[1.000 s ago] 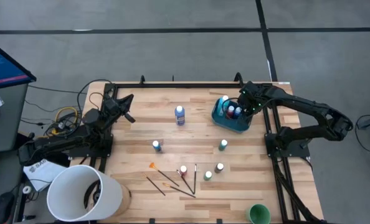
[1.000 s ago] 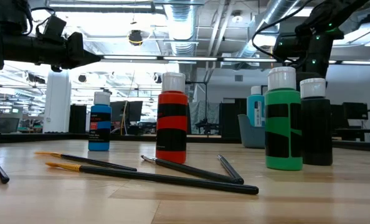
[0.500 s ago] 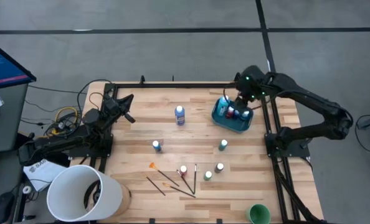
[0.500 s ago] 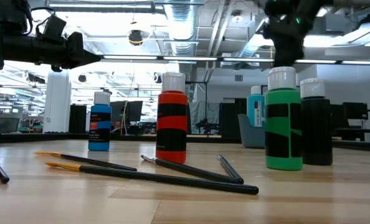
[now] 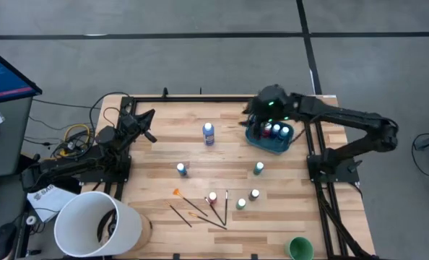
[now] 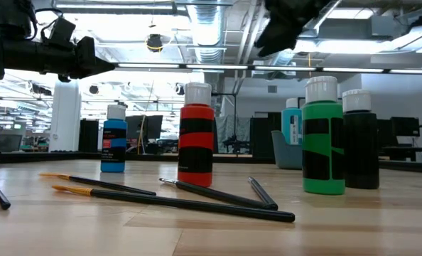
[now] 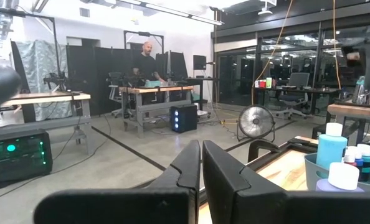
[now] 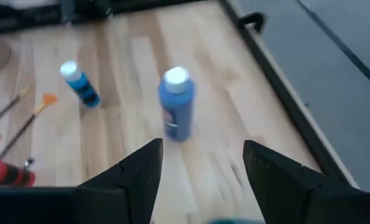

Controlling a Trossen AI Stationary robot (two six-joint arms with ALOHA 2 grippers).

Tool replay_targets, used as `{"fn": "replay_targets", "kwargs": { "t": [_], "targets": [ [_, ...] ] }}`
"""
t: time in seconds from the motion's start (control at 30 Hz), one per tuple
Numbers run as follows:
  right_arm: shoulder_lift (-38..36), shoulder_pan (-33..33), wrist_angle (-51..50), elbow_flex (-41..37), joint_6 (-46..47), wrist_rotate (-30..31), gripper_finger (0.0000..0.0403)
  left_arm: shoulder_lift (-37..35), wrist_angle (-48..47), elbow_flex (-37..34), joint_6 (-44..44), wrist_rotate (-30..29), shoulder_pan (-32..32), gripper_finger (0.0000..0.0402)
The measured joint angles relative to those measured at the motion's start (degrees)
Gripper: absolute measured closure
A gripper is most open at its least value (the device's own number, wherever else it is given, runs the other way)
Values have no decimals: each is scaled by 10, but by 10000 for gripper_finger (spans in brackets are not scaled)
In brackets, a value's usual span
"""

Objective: Pick & Place Paint Supplies
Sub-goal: Put the large purple paint bottle into the blue bin

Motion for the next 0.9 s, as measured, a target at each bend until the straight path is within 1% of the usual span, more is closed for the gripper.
{"fn": "replay_targets", "kwargs": {
  "t": [0.07,0.17,0.37,0.6,0.73,0.83,0.9],
  "targets": [
    [35,12,8,8,-18,0,182,0,0,0,0,0,0,394],
    [93,20,11,52,-40,0,178,0,1,0,0,0,0,394],
    [218,17,-37,173,-109,1,168,0,2,0,0,0,0,394],
    [342,7,-93,316,-168,1,165,0,2,0,0,1,0,394],
    [394,6,-142,387,-179,0,165,0,2,0,0,1,0,394],
    [423,8,-171,425,-179,-2,165,0,2,0,0,1,0,394],
    [433,8,-190,441,-178,-17,165,0,2,0,0,1,0,394]
  ]
}}
